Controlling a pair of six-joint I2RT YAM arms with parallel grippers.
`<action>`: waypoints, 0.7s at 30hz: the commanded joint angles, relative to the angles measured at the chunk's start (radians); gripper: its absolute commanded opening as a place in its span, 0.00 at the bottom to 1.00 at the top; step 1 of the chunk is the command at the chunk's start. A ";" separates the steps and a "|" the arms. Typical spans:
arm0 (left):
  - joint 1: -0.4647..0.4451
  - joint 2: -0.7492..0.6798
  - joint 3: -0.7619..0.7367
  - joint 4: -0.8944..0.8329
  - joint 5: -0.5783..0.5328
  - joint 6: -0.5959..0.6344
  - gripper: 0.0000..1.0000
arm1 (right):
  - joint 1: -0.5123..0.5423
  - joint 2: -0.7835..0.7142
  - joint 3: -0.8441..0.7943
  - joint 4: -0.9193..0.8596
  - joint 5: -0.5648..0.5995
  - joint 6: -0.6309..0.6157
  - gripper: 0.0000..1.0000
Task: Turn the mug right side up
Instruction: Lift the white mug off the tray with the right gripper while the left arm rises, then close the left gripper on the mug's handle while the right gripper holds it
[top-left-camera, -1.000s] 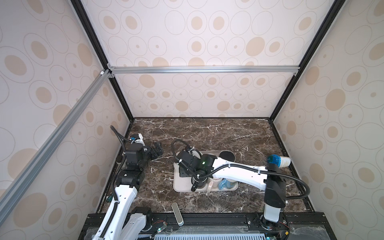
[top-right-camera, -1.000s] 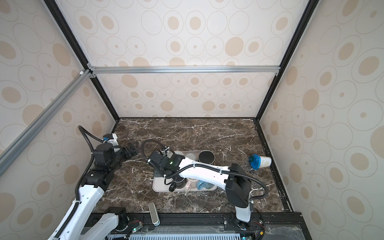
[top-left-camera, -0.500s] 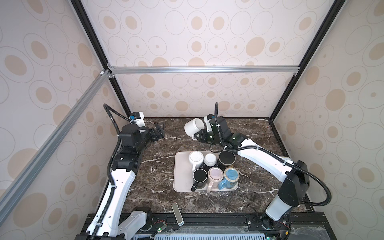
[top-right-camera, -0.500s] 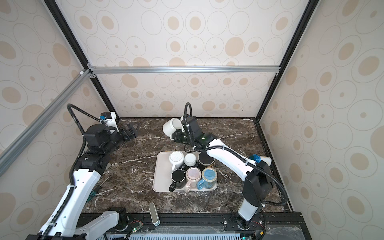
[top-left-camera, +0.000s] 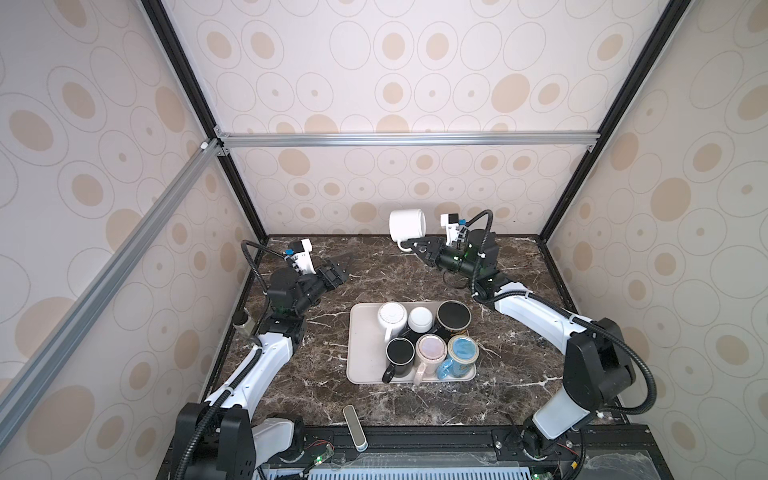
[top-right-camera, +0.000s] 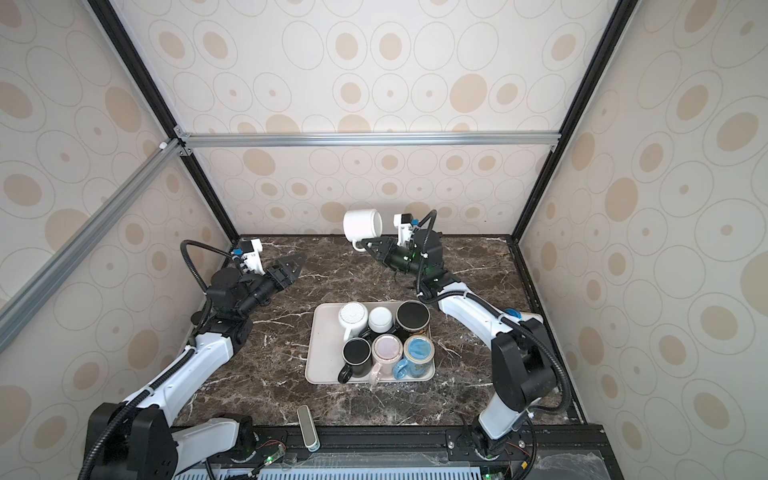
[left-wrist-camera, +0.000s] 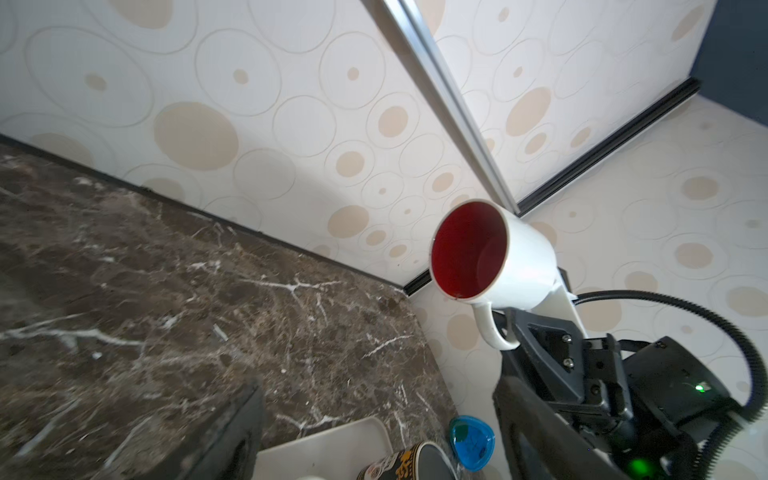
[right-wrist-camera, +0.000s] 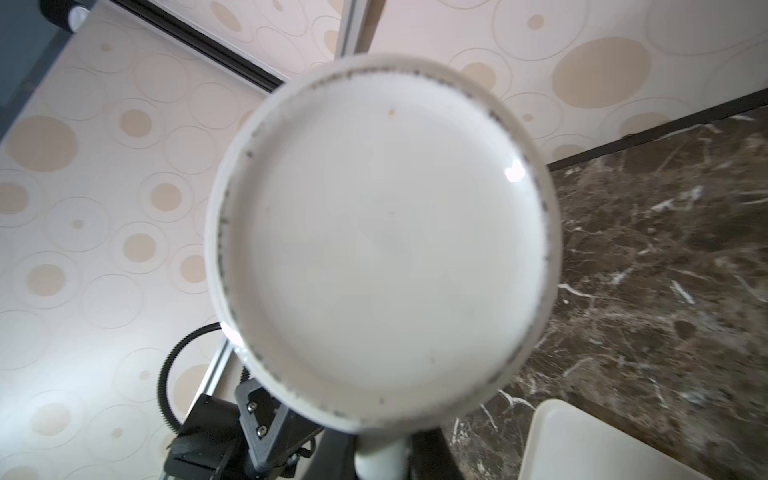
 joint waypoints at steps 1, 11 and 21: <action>-0.031 0.023 -0.020 0.221 0.026 -0.096 0.87 | 0.009 0.051 0.019 0.372 -0.122 0.177 0.00; -0.076 0.151 -0.010 0.414 0.061 -0.203 0.81 | 0.019 0.104 0.003 0.542 -0.174 0.310 0.00; -0.136 0.220 0.059 0.453 0.068 -0.244 0.80 | 0.043 0.102 -0.012 0.537 -0.202 0.286 0.00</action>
